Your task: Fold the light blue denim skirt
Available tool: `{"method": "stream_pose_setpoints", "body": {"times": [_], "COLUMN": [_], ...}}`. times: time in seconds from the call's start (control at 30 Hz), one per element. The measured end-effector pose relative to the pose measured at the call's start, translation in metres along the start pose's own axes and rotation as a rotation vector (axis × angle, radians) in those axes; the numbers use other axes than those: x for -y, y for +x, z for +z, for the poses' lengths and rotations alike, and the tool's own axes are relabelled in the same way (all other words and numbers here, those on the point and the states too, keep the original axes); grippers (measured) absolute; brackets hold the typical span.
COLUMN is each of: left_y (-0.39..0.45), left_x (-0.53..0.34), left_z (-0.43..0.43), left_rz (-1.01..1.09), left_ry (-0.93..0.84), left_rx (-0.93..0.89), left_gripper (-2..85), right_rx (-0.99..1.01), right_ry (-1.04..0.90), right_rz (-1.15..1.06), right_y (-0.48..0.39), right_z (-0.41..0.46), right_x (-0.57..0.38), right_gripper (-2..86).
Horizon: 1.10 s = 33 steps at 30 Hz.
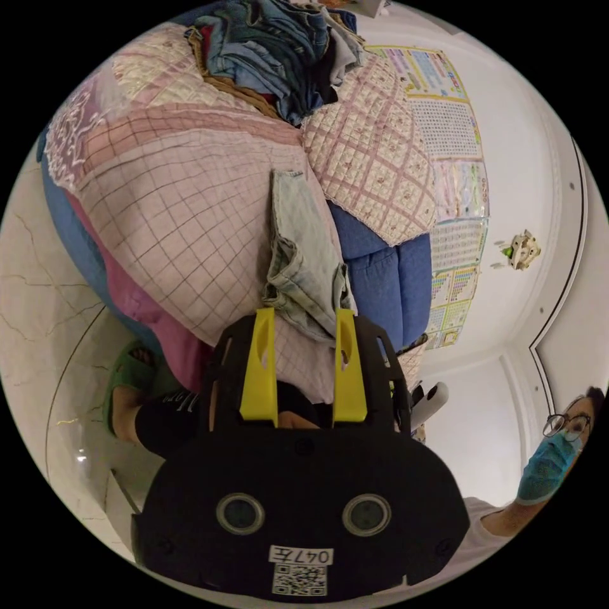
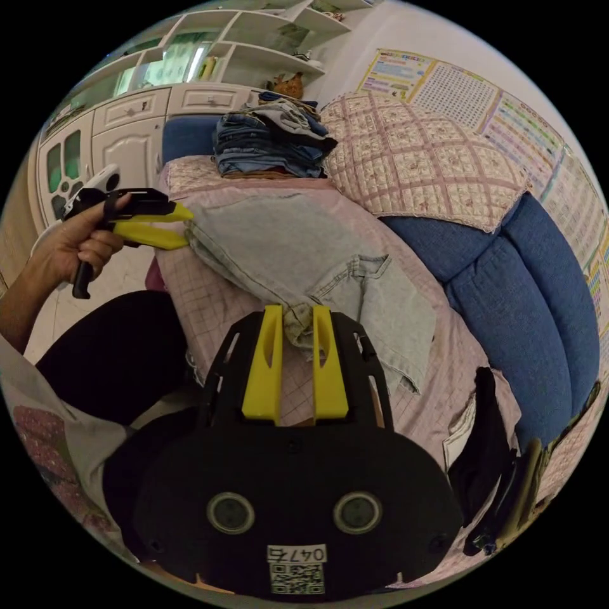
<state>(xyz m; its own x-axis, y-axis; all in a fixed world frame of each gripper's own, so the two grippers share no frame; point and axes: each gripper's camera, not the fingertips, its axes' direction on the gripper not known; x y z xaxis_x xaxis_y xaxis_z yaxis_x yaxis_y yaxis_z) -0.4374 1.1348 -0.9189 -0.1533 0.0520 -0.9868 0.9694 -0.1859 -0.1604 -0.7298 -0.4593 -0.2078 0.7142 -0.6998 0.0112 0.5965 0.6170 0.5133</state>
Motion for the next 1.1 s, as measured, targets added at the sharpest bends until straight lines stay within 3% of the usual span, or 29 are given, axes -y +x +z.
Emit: {"method": "stream_pose_setpoints", "body": {"times": [0.53, 0.7, 0.9, 0.97, 1.1], "left_y": [0.021, 0.030, 0.120, 0.152, 0.145], "left_x": [-0.012, -0.020, -0.001, -0.015, -0.057], "left_z": [-0.021, -0.026, -0.034, -0.058, -0.098], "left_rz": [-0.001, 0.004, 0.356, 0.493, 0.535], "left_ry": [0.056, 0.138, 0.226, 0.300, 0.354], "left_rx": [-0.045, -0.095, -0.113, -0.054, 0.139], "left_gripper": [13.3, 8.0, 4.2, 3.6, 3.5], "right_rx": [0.019, 0.025, -0.055, -0.044, 0.129], "right_ry": [0.018, 0.020, 0.085, 0.145, 0.108], "right_rz": [0.015, 0.009, 0.000, -0.027, -0.137], "right_y": [0.012, 0.011, 0.016, 0.010, -0.016], "right_z": [-0.008, 0.002, -0.017, -0.031, -0.015], "right_x": [0.001, -0.009, 0.003, 0.003, -0.012], "right_gripper": [2.3, 1.6, 1.2, 1.1, 1.4]}}
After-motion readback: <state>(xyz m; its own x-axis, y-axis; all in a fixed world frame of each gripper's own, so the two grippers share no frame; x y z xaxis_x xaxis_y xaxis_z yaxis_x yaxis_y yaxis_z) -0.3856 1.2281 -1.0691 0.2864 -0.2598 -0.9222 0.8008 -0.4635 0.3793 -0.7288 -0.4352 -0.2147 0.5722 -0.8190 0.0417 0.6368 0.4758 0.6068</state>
